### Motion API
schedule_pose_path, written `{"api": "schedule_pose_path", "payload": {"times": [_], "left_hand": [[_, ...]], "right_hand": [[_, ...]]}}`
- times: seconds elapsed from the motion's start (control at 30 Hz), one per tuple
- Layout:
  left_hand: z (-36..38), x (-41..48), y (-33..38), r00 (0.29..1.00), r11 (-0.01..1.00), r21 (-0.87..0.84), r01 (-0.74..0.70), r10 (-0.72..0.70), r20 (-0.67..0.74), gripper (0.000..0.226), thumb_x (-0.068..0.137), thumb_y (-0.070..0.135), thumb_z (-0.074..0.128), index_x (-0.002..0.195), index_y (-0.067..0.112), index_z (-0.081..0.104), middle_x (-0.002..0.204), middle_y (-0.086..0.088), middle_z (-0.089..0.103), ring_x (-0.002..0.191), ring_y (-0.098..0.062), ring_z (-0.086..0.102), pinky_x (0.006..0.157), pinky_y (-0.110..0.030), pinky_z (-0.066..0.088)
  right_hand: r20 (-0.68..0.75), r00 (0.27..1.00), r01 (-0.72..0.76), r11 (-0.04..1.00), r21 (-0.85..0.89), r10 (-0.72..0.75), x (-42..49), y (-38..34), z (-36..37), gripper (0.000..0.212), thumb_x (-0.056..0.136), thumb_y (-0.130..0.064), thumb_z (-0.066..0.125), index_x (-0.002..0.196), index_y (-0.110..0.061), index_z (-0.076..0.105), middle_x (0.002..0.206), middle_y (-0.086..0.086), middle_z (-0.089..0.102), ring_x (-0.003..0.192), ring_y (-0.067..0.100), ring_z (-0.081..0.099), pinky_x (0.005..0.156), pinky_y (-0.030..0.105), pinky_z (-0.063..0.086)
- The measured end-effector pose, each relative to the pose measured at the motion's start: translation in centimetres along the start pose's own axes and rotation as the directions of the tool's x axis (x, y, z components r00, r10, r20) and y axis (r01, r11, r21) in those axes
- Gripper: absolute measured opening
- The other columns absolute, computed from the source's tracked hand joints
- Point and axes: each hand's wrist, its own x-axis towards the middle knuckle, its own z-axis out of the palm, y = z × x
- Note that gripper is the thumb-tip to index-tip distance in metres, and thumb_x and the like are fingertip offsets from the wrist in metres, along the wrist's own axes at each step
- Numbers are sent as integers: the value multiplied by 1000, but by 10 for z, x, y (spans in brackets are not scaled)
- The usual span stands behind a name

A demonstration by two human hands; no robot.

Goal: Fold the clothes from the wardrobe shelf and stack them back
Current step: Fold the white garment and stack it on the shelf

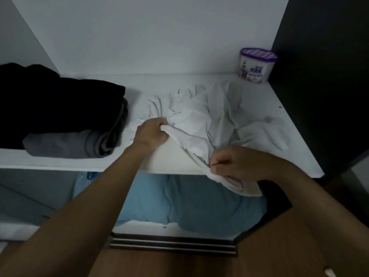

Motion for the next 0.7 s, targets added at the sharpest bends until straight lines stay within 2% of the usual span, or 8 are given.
{"api": "schedule_pose_path", "payload": {"times": [0.07, 0.13, 0.2, 0.3, 0.37, 0.47, 0.57, 0.7], "left_hand": [[-11, -30, 0, 995, 952, -304, -33, 61, 85, 25, 88, 3, 54, 85, 22, 70, 85, 10, 69, 87, -11, 63, 76, -25, 47], [-25, -63, 0, 990, 899, -433, -56, 105, 90, 36, 85, -4, 52, 83, 25, 73, 71, 20, 68, 67, 5, 59, 61, -11, 43], [-40, -94, -1, 992, 873, -485, -44, 96, 81, 31, 85, -3, 51, 80, 18, 73, 60, 16, 61, 49, 3, 52, 47, -12, 38], [-63, -136, -5, 992, 851, -520, -69, 112, 51, 25, 85, -2, 52, 66, 11, 64, 61, 5, 53, 53, -8, 48, 52, -23, 37], [-81, -162, -13, 989, 849, -516, -115, 149, 25, 17, 83, -4, 56, 68, 1, 61, 63, 2, 54, 59, -9, 48, 55, -25, 38], [-103, -198, -37, 986, 857, -491, -155, 167, -20, 11, 82, 3, 70, 72, 7, 70, 61, 12, 60, 58, 0, 52, 55, -18, 41], [-117, -230, -79, 989, 885, -452, -112, 143, 36, 16, 76, 23, 86, 79, 15, 72, 62, 18, 59, 56, 5, 49, 53, -10, 37], [-111, -266, -140, 977, 966, -254, -39, 89, 191, 16, 84, 30, 79, 77, 31, 65, 64, 28, 61, 61, 8, 52, 55, -4, 37]], "right_hand": [[-73, 997, -39, 999, 23, 40, -8, -10, 2, 17, 92, -26, 63, 80, -15, 69, 71, -8, 71, 67, 5, 67, 67, 20, 52], [-317, 945, -80, 997, 1, 76, -6, -22, 7, 16, 88, -32, 69, 94, -17, 69, 86, -6, 72, 80, 11, 69, 74, 26, 53], [-435, 898, -92, 995, -27, 71, -1, -43, 21, 45, 81, -43, 76, 119, -25, 59, 109, -13, 62, 98, 6, 60, 78, 20, 45], [-286, 958, -23, 996, -84, -2, 7, -88, 64, 91, 65, -64, 77, 141, -40, 34, 133, -19, 46, 116, 5, 48, 89, 24, 41], [-299, 953, -23, 972, -234, -49, 13, -108, 101, 85, 72, -59, 71, 144, -37, 31, 139, -12, 50, 118, 12, 51, 96, 37, 45], [-483, 869, -47, 954, -297, -108, 16, -129, 142, 15, 94, -28, 56, 106, -22, 63, 99, -1, 67, 90, 20, 62, 81, 37, 50], [-568, 822, 27, 999, -27, -37, 3, -142, 169, 37, 96, -15, 49, 61, -26, 52, 62, -11, 54, 61, 8, 52, 61, 24, 42], [-609, 786, 132, 933, 336, 108, -23, -159, 190, 31, 88, -11, 46, 58, -19, 50, 58, -2, 48, 54, 10, 45, 51, 24, 28]]}}
